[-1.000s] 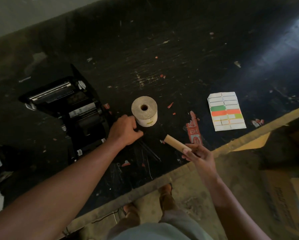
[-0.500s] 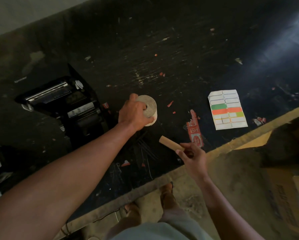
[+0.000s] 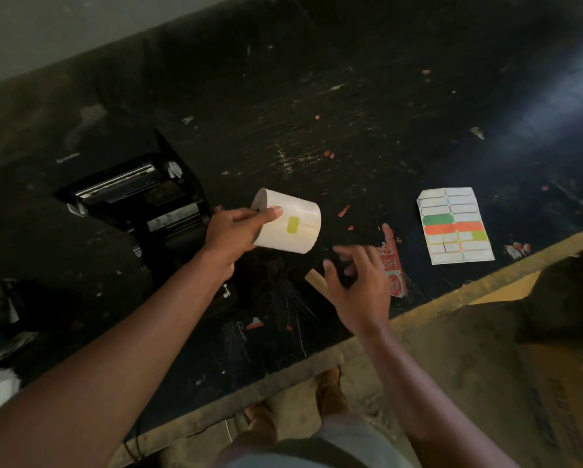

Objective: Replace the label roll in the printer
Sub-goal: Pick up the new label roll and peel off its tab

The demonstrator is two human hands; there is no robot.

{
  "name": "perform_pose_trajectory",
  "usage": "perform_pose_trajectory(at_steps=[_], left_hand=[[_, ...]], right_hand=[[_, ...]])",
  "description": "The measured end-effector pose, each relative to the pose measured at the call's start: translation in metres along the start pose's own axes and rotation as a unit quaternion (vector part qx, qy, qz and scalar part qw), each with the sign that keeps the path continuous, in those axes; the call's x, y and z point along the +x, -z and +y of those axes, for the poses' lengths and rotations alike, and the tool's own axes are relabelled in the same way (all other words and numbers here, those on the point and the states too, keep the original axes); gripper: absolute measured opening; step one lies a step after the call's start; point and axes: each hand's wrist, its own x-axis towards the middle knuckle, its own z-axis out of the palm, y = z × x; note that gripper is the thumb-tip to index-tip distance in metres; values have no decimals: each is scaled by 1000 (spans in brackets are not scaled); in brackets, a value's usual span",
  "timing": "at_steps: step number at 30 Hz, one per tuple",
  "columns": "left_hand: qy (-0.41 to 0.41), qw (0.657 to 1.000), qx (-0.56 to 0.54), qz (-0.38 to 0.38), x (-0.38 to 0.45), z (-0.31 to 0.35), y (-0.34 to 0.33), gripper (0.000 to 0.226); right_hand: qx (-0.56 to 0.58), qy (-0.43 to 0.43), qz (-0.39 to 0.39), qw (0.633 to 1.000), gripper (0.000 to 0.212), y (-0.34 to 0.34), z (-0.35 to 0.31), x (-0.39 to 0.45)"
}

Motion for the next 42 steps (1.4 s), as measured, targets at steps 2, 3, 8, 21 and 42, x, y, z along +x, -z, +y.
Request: perform_pose_trajectory(at_steps=[2,3,8,21,42], left_hand=[[17,998,-53,9,-18,-3,6,38],[20,997,-67,14,-27,-4,8,36],[-4,995,-91,31,-62,-13,20,36],[-14,991,-116,71,-83,-28,48,31],[75,988,-137,-1,-92,-15,71,66]], right_hand=[[8,85,32,996,35,6,-33,13],[0,119,29,992,37,8,-47,19],[-79,221,-52,971,51,4,-88,24],[-63,275,-63,957,26,-2,-110,5],[-97,389,-198,895,23,31,-136,43]])
